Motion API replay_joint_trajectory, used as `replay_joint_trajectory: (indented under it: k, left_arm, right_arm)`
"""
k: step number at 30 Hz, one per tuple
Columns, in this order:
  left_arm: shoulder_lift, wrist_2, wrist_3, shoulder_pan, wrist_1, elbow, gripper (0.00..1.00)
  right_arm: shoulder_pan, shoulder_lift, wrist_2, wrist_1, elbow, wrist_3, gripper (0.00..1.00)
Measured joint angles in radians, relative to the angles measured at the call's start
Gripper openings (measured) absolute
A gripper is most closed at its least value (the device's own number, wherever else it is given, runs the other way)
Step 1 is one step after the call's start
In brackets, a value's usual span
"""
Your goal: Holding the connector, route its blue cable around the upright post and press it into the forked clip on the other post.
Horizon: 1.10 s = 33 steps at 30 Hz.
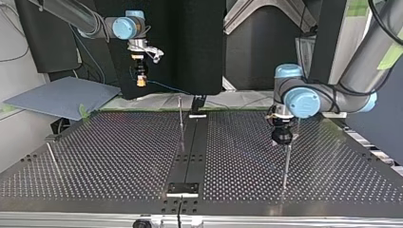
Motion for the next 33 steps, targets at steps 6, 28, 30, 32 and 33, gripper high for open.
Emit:
replay_joint_trajectory:
  k: [6, 28, 30, 32, 33]
  left_arm:
    - [0.000, 0.043, -0.052, 0.000, 0.052, -0.040, 1.00]
    - [-0.045, 0.058, -0.259, 0.000, 0.244, -0.127, 1.00]
    - [-0.066, 0.057, -0.281, -0.001, 0.253, -0.127, 1.00]
    - [-0.083, 0.054, -0.298, -0.002, 0.257, -0.127, 1.00]
    - [-0.093, 0.052, -0.306, -0.002, 0.260, -0.127, 1.00]
  right_arm:
    - [0.000, 0.000, 0.000, -0.002, 0.000, -0.002, 0.00]
    - [0.000, 0.002, -0.003, -0.003, 0.000, -0.002, 0.00]
    - [0.000, 0.002, -0.003, -0.003, 0.000, -0.002, 0.00]
    - [0.000, 0.002, -0.003, -0.003, 0.000, -0.002, 0.00]
    - [0.000, 0.002, -0.003, -0.003, 0.000, -0.002, 0.00]
